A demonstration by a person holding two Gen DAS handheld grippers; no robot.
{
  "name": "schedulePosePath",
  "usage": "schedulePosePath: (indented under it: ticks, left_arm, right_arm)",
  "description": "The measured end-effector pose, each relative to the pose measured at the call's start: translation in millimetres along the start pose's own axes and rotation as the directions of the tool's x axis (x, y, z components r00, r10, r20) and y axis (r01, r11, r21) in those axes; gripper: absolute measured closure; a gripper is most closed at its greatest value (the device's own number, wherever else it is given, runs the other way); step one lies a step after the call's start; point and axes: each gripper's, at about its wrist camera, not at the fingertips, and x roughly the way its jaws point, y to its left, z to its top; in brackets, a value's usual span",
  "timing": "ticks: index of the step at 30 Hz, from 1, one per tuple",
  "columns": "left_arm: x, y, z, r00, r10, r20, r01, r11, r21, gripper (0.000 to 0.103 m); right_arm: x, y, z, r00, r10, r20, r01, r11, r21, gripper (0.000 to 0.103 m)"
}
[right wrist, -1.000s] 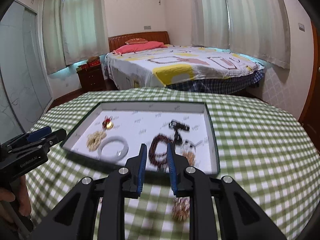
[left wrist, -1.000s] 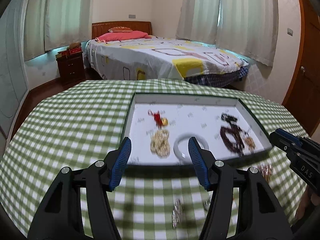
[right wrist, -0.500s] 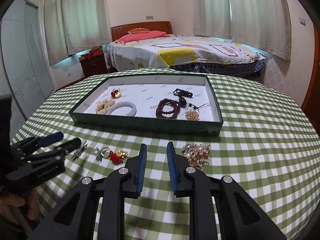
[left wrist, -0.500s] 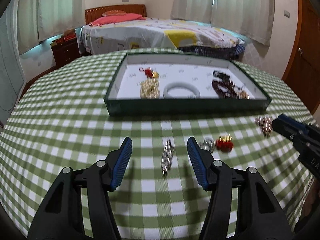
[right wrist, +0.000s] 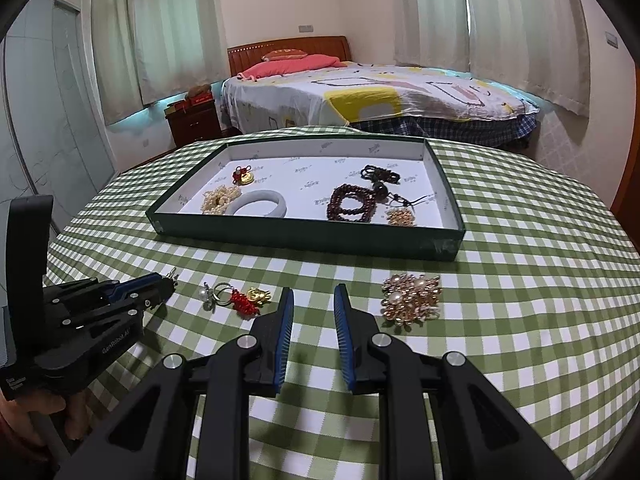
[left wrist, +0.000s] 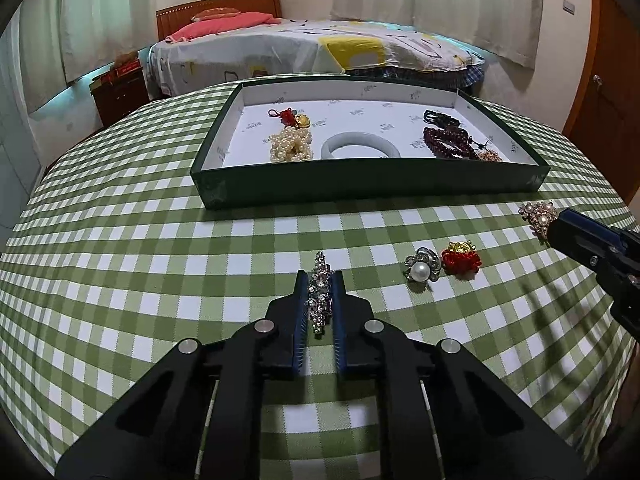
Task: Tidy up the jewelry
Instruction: 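Grasp the rhinestone brooch with the left tool while the right tool grasps the red flower charm, then carry the rhinestone brooch and red flower charm over the box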
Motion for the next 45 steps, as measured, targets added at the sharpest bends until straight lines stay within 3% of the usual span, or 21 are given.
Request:
schedulePosePath:
  ticks: [10, 22, 23, 27, 45]
  left_arm:
    - [-14, 25, 0, 0.999, 0.033, 0.023, -0.032, 0.998, -0.053, 0.091]
    - [-14, 46, -2, 0.998, 0.059, 0.014, -0.057, 0.993, -0.106, 0.091]
    - [-14, 46, -2, 0.998, 0.058, 0.013, -0.056, 0.993, -0.104, 0.091]
    - [-12, 44, -3, 0.998, 0.055, 0.009, -0.054, 0.993, -0.101, 0.091]
    - [-19, 39, 0, 0.998, 0.053, 0.030, -0.050, 0.994, -0.096, 0.091]
  right_arm:
    - [13, 28, 0, 0.998, 0.051, -0.042, -0.053, 0.997, -0.049, 0.081]
    - [47, 47, -1, 0.986, 0.069, -0.152, -0.081, 0.994, -0.070, 0.082]
    - [48, 45, -1, 0.985, 0.068, -0.156, -0.079, 0.995, -0.066, 0.085]
    - [46, 38, -2, 0.986, 0.062, -0.152, -0.071, 0.996, -0.057, 0.092]
    - [17, 23, 1, 0.997, 0.037, -0.066, -0.040, 0.998, -0.050, 0.094]
